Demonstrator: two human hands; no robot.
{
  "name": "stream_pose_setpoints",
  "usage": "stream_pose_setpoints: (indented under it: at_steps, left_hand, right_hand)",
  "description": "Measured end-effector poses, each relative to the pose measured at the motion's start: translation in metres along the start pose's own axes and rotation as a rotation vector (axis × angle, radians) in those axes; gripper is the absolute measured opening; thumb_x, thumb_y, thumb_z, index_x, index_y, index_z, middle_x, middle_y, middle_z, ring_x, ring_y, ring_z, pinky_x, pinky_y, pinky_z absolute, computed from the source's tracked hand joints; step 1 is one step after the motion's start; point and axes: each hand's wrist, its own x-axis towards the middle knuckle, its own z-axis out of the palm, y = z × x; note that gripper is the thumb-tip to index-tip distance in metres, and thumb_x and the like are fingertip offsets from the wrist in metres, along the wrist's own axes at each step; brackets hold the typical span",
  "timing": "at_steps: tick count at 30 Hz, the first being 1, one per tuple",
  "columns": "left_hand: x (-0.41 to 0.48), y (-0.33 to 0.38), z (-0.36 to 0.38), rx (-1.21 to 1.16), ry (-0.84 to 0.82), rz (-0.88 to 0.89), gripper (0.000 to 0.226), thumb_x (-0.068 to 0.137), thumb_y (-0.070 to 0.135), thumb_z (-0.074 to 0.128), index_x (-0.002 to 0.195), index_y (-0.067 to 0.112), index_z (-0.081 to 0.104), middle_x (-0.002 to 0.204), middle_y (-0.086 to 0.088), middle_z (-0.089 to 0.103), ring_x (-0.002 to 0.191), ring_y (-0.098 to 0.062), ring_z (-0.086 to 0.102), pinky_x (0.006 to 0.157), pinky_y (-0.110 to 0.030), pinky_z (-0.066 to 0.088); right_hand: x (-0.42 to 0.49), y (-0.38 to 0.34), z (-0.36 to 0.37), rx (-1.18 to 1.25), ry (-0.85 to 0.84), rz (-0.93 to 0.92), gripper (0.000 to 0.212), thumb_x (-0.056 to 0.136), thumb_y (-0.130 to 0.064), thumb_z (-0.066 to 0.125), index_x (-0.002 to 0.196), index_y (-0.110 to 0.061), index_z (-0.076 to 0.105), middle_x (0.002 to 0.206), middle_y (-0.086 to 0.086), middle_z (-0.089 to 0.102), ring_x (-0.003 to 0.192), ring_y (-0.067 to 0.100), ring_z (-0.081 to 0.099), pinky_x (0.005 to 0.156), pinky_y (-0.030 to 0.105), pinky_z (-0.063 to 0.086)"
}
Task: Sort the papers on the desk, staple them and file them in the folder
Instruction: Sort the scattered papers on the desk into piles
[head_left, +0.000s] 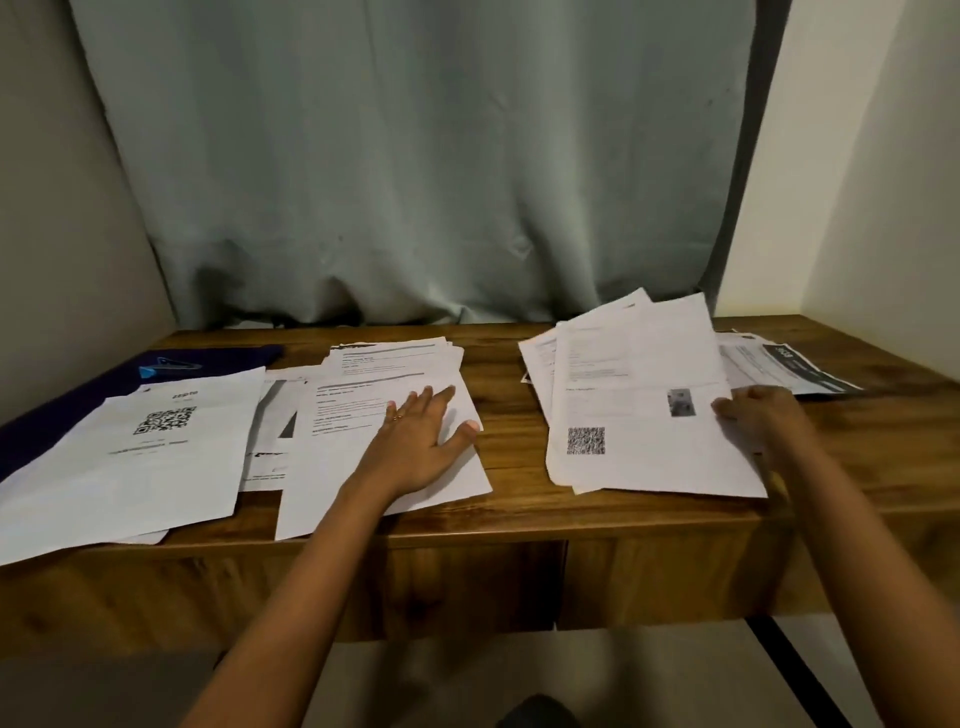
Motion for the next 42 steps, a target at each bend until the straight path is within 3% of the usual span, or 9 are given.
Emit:
stream_pose_setpoints:
  at_steps: [3, 7, 10, 15, 20, 27, 32, 37, 42]
  left_hand:
    - [0.011, 0.030, 0.021, -0.018, -0.048, 0.042, 0.070, 0.093, 0.062, 0.028, 0.152, 0.028, 0.013, 0.160, -0.003, 0.008, 0.148, -0.022, 0.005, 0.117, -0.042, -0.002]
    - [0.025, 0.055, 0.052, -0.034, -0.139, 0.115, 0.073, 0.093, 0.064, 0.030, 0.152, 0.025, 0.014, 0.159, -0.003, 0.014, 0.147, -0.024, 0.010, 0.117, -0.046, 0.000]
    - [0.035, 0.063, 0.068, -0.050, -0.190, 0.156, 0.081, 0.081, 0.077, 0.023, 0.149, 0.033, 0.018, 0.157, 0.002, 0.023, 0.145, -0.027, 0.019, 0.117, -0.053, 0.006]
    - [0.048, 0.062, 0.079, 0.029, -0.181, 0.126, 0.091, 0.076, 0.078, 0.020, 0.150, 0.025, 0.016, 0.157, -0.004, 0.022, 0.146, -0.027, 0.014, 0.117, -0.053, 0.001]
    - [0.053, 0.057, 0.078, 0.002, -0.182, 0.140, 0.087, 0.084, 0.070, 0.031, 0.151, 0.019, 0.013, 0.157, -0.002, 0.024, 0.145, -0.023, 0.016, 0.117, -0.051, -0.004]
    - [0.046, 0.061, 0.072, -0.024, -0.172, 0.159, 0.065, 0.097, 0.045, 0.038, 0.151, 0.021, 0.012, 0.158, -0.001, 0.019, 0.147, -0.022, 0.011, 0.117, -0.048, -0.010]
    - [0.047, 0.059, 0.054, 0.052, -0.147, 0.130, 0.067, 0.099, 0.047, 0.031, 0.153, 0.015, 0.007, 0.160, -0.007, 0.008, 0.148, -0.022, 0.001, 0.117, -0.044, -0.010]
    - [0.049, 0.014, 0.004, 0.080, 0.007, 0.016, 0.062, 0.099, 0.051, 0.030, 0.151, 0.021, 0.020, 0.160, -0.007, 0.011, 0.147, -0.025, 0.006, 0.117, -0.045, -0.003]
    - [0.033, -0.044, -0.006, 0.224, -0.084, -0.143, 0.069, 0.096, 0.060, 0.024, 0.153, 0.026, 0.008, 0.161, -0.004, 0.000, 0.147, -0.028, -0.002, 0.115, -0.050, -0.006]
  right_hand:
    - [-0.002, 0.029, 0.002, -0.080, 0.024, -0.077, 0.018, 0.087, -0.010, 0.060, 0.071, -0.008, 0.051, 0.074, 0.016, 0.052, 0.055, 0.021, 0.046, 0.051, 0.025, 0.032]
    - [-0.004, 0.042, -0.001, -0.357, 0.105, -0.172, 0.031, 0.085, -0.026, 0.062, 0.060, -0.008, 0.055, 0.062, 0.011, 0.055, 0.061, 0.026, 0.053, 0.053, 0.027, 0.035]
    - [-0.005, 0.039, -0.002, -0.490, 0.135, -0.181, 0.030, 0.085, -0.034, 0.063, 0.063, -0.014, 0.063, 0.068, 0.007, 0.059, 0.069, 0.026, 0.058, 0.062, 0.031, 0.047]
    - [0.003, 0.030, -0.002, -0.473, 0.132, -0.192, 0.019, 0.084, -0.032, 0.070, 0.083, -0.014, 0.073, 0.083, 0.008, 0.061, 0.076, 0.023, 0.053, 0.064, 0.031, 0.042]
    - [0.012, 0.025, 0.012, -0.451, 0.069, -0.235, 0.016, 0.083, -0.027, 0.071, 0.086, -0.011, 0.074, 0.094, 0.011, 0.068, 0.080, 0.021, 0.054, 0.068, 0.029, 0.042]
    - [0.002, 0.027, 0.034, -0.656, 0.103, -0.237, 0.017, 0.088, -0.019, 0.062, 0.088, -0.003, 0.066, 0.080, 0.010, 0.060, 0.071, 0.023, 0.052, 0.058, 0.027, 0.038]
    - [-0.005, -0.004, 0.043, -0.794, 0.197, -0.343, 0.026, 0.089, -0.019, 0.057, 0.108, -0.001, 0.060, 0.111, 0.017, 0.059, 0.098, 0.030, 0.054, 0.080, 0.036, 0.047]
    - [-0.016, -0.071, 0.090, -0.231, -0.166, -0.478, 0.021, 0.086, -0.011, 0.064, 0.105, -0.003, 0.068, 0.107, 0.010, 0.066, 0.099, 0.020, 0.060, 0.089, 0.029, 0.047]
    - [-0.033, -0.108, 0.176, -0.350, -0.450, -0.460, 0.019, 0.084, -0.017, 0.066, 0.094, -0.001, 0.068, 0.096, 0.008, 0.066, 0.095, 0.022, 0.062, 0.087, 0.037, 0.052]
